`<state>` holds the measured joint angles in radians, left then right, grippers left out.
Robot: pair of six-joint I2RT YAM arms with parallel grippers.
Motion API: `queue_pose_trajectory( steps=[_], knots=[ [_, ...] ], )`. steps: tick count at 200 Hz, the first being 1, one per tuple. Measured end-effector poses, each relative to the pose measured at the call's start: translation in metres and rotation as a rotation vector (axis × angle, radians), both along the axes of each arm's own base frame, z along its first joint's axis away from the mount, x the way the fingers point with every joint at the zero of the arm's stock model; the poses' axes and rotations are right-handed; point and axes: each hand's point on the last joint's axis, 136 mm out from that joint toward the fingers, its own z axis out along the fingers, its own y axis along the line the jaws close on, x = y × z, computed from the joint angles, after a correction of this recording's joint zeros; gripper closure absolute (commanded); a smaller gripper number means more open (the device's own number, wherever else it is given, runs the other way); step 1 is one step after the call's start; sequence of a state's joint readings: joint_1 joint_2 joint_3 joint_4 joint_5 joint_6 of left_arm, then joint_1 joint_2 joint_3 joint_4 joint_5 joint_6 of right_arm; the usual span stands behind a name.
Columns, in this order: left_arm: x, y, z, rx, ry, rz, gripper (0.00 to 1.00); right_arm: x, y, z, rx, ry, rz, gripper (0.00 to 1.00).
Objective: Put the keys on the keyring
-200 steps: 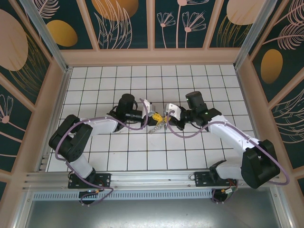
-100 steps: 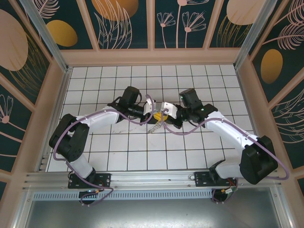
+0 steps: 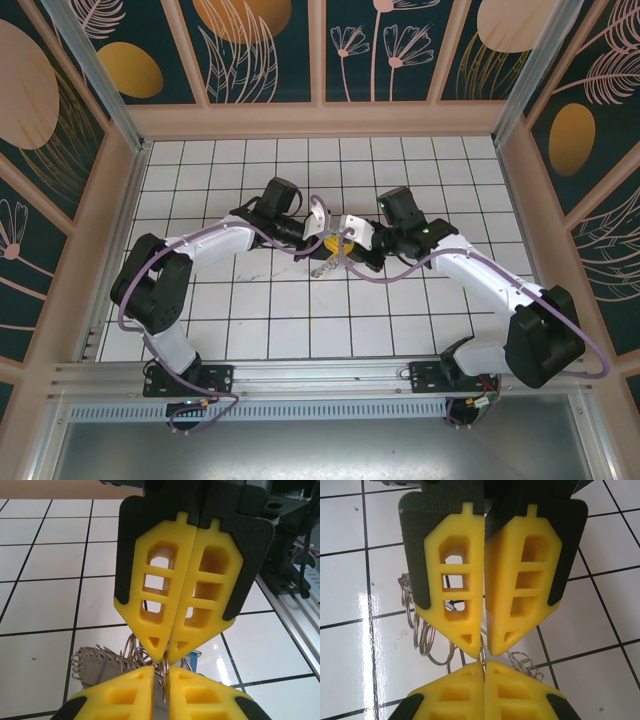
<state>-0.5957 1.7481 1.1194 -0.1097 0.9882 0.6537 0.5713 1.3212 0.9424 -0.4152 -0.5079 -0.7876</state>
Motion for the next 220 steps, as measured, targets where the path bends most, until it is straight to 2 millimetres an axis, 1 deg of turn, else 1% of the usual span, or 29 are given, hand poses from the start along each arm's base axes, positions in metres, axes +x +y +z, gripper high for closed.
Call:
queue_pose_trajectory(
  steps=[22,30,45,58,89,102,111,122,171,190,197,220],
  knots=[
    [0.001,0.000,0.000,-0.001,0.007,0.002,0.83,0.001,0.000,-0.001,0.004,0.001,-0.011,1.00],
    [0.001,0.000,0.000,-0.001,0.008,0.002,0.86,0.001,0.000,-0.001,0.007,0.003,-0.014,1.00],
    [0.001,-0.001,-0.001,-0.005,0.019,0.002,0.86,0.001,0.000,-0.003,0.017,0.003,-0.025,1.00],
    [-0.001,-0.002,-0.003,-0.008,0.031,0.000,0.89,0.001,-0.001,-0.003,0.026,-0.002,-0.029,1.00],
    [-0.002,-0.003,-0.006,-0.012,0.045,-0.007,0.91,0.000,-0.002,-0.003,0.047,-0.009,-0.037,1.00],
    [-0.002,-0.004,-0.006,-0.014,0.042,-0.008,0.93,0.000,-0.003,-0.002,0.060,-0.009,-0.042,1.00],
    [-0.002,-0.004,-0.006,-0.015,0.040,-0.008,0.93,0.001,-0.003,-0.002,0.067,-0.010,-0.043,1.00],
    [-0.001,-0.004,-0.005,-0.016,0.038,-0.008,1.00,0.001,-0.003,-0.002,0.071,-0.009,-0.045,1.00],
    [0.000,-0.004,-0.006,-0.018,0.027,-0.007,1.00,0.001,-0.003,-0.002,0.082,-0.015,-0.043,1.00],
    [-0.002,-0.003,-0.008,-0.029,0.024,-0.002,1.00,-0.001,-0.004,-0.005,0.091,-0.019,-0.046,0.86],
    [-0.003,-0.003,-0.009,-0.036,0.028,0.002,1.00,-0.003,-0.005,-0.006,0.096,-0.020,-0.045,0.82],
    [-0.006,-0.001,-0.016,-0.046,0.053,0.022,1.00,-0.008,-0.007,-0.009,0.131,-0.007,-0.050,0.79]
  ],
)
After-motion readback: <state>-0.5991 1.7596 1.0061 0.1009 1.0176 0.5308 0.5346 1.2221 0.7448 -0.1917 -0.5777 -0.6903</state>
